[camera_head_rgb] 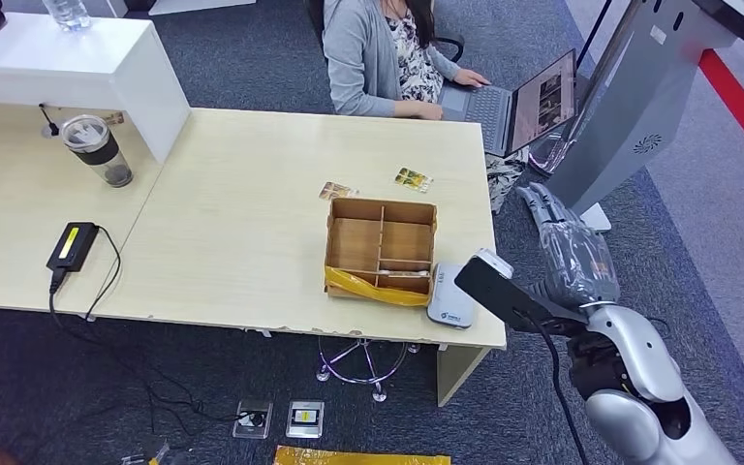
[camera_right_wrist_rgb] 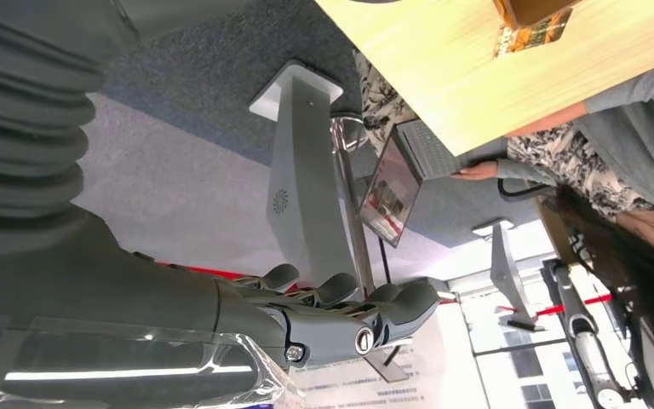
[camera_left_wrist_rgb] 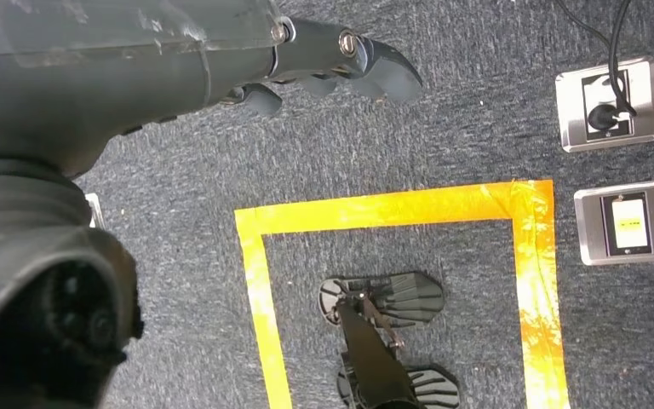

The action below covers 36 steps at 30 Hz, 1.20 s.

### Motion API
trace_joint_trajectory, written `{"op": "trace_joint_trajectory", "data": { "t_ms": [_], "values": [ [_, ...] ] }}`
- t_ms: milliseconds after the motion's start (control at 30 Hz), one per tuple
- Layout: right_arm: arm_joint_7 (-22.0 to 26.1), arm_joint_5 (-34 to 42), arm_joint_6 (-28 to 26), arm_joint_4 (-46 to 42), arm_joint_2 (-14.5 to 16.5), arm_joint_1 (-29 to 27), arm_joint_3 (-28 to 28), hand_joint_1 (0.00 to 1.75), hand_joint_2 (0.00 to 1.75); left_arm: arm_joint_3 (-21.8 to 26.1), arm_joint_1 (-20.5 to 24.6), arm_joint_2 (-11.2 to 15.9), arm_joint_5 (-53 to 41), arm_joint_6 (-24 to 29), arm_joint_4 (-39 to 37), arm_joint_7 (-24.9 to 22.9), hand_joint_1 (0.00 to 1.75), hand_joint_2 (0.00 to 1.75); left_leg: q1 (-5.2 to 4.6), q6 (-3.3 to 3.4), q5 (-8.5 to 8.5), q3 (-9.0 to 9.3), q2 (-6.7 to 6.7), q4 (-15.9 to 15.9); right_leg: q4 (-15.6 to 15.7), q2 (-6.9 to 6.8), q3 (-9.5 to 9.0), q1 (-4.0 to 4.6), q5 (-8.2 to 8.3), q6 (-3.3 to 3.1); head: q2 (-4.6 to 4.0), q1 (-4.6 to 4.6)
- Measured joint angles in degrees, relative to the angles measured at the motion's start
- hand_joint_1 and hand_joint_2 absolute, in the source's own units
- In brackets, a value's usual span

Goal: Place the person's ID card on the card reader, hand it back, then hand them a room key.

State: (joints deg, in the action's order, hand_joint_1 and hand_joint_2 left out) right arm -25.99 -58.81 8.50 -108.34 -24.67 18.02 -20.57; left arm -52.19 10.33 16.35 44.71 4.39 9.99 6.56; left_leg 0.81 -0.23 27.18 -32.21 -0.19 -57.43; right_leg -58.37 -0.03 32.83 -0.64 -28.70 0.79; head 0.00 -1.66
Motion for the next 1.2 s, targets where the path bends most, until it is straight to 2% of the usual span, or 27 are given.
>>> {"op": "trace_joint_trajectory", "data": {
  "t_ms": [333,833,1200],
  "values": [
    [0.87,-2.57,-0.72,5.21,5.22,0.02,-4.63,0.0,1.75,0.0,0.06,0.0,-0.39,-0.02,-0.01,0.0,0.0,0.0,0.01,0.0,0.0,0.0,0.0,0.0,0.0,0.0,0.01,0.01,0.0,0.0,0.0,-0.01],
    [0.55,-4.25,3.85,6.1,8.46,0.3,-8.49,0.0,1.75,0.0,0.06,0.04,-0.37,0.0,-0.03,0.05,0.0,0.0,0.01,-0.01,-0.01,0.02,0.0,0.0,0.0,0.01,0.01,0.01,0.0,0.0,0.0,-0.01],
    [2.54,-8.91,1.37,9.61,12.16,2.0,-10.48,0.0,1.75,0.0,0.08,0.07,-0.84,0.01,-0.04,0.33,0.0,0.0,0.01,-0.02,-0.01,0.01,0.0,0.01,-0.01,0.01,0.01,0.02,0.0,-0.01,0.0,-0.02]
  ]
}}
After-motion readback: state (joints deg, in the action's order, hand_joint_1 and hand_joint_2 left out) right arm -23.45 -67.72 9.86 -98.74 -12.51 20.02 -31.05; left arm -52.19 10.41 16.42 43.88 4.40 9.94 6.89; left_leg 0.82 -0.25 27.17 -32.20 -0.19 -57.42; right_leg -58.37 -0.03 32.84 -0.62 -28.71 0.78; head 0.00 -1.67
